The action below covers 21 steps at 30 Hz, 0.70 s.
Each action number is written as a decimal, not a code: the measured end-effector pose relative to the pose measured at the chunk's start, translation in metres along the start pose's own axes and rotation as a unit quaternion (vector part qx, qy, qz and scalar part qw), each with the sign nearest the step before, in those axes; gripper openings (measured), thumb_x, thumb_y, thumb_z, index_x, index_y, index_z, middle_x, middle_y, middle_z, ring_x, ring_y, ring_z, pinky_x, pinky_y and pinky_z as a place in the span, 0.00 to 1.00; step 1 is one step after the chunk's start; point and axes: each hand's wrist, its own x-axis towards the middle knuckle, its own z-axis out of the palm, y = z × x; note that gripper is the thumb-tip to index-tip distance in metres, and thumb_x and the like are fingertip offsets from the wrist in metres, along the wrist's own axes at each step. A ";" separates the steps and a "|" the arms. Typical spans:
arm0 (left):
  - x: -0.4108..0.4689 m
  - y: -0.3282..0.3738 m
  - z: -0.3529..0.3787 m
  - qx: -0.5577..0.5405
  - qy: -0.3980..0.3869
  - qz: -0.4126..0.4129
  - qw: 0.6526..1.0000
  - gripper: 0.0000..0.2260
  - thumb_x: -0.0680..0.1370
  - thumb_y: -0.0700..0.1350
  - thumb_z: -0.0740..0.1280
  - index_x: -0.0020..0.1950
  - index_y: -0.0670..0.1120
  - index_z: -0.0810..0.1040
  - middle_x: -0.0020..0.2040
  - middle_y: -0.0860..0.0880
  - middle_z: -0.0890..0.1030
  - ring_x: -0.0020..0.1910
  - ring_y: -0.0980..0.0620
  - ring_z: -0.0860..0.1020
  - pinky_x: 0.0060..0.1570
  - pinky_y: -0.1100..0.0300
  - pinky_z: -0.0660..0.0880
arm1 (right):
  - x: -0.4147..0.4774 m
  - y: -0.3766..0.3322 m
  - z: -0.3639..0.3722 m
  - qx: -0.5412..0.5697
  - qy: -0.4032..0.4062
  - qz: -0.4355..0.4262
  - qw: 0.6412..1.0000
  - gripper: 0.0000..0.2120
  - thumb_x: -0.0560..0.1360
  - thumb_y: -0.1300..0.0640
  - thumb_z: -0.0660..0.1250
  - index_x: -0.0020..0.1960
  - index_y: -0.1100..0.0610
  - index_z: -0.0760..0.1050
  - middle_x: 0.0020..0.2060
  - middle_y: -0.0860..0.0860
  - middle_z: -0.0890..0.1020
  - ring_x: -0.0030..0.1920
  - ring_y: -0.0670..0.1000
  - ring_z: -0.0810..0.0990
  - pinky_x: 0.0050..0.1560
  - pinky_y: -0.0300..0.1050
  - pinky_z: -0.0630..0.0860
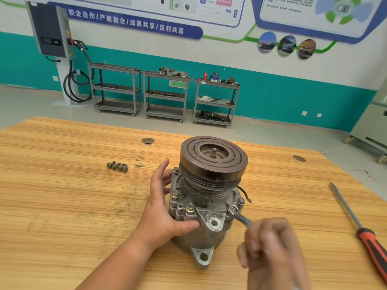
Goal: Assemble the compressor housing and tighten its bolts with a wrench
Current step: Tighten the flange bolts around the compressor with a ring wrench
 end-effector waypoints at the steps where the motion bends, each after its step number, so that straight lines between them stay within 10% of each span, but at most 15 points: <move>1: 0.001 0.000 0.000 0.000 0.002 0.003 1.000 0.54 0.49 0.72 0.76 0.70 0.73 0.54 0.68 0.52 0.67 0.68 0.57 0.69 0.63 0.60 0.67 | -0.010 0.007 0.004 -0.069 -0.019 -0.060 0.996 0.15 0.49 0.48 0.76 0.28 0.47 0.71 0.23 0.47 0.73 0.21 0.43 0.67 0.23 0.33 0.61; 5: 0.001 0.000 0.001 -0.002 0.006 0.010 1.000 0.53 0.49 0.73 0.76 0.70 0.73 0.54 0.67 0.53 0.67 0.67 0.58 0.70 0.60 0.69 0.68 | -0.023 0.038 0.004 -0.193 -0.116 -0.178 0.958 0.24 0.59 0.67 0.68 0.38 0.36 0.72 0.35 0.39 0.76 0.31 0.38 0.73 0.32 0.38 0.70; 10: 0.000 0.000 -0.001 0.003 -0.002 -0.002 1.000 0.55 0.48 0.72 0.76 0.70 0.72 0.53 0.68 0.56 0.67 0.67 0.59 0.69 0.62 0.63 0.67 | 0.002 0.018 -0.016 -0.177 -0.167 -0.235 0.941 0.10 0.73 0.55 0.67 0.36 0.43 0.72 0.37 0.34 0.75 0.33 0.37 0.73 0.29 0.38 0.70; 13: 0.000 0.002 0.000 0.002 -0.003 -0.006 1.000 0.54 0.48 0.71 0.77 0.70 0.74 0.53 0.67 0.57 0.66 0.67 0.60 0.68 0.61 0.63 0.67 | 0.023 0.008 -0.029 0.118 -0.211 -0.086 0.967 0.17 0.73 0.50 0.67 0.31 0.55 0.65 0.31 0.50 0.74 0.30 0.49 0.69 0.33 0.37 0.68; 15: -0.001 0.003 0.000 0.003 -0.003 -0.007 1.000 0.54 0.48 0.71 0.77 0.69 0.74 0.53 0.68 0.56 0.66 0.67 0.60 0.68 0.61 0.63 0.67 | 0.042 0.000 -0.031 0.335 -0.291 0.041 0.895 0.18 0.77 0.51 0.63 0.34 0.59 0.62 0.32 0.56 0.67 0.33 0.51 0.63 0.35 0.45 0.64; 21: 0.000 0.003 0.000 0.006 -0.003 -0.006 1.000 0.53 0.48 0.72 0.76 0.69 0.75 0.53 0.69 0.55 0.66 0.68 0.57 0.68 0.64 0.57 0.67 | 0.091 -0.002 -0.040 0.286 -0.338 0.209 0.872 0.22 0.77 0.42 0.60 0.34 0.57 0.61 0.30 0.55 0.64 0.29 0.49 0.59 0.29 0.42 0.61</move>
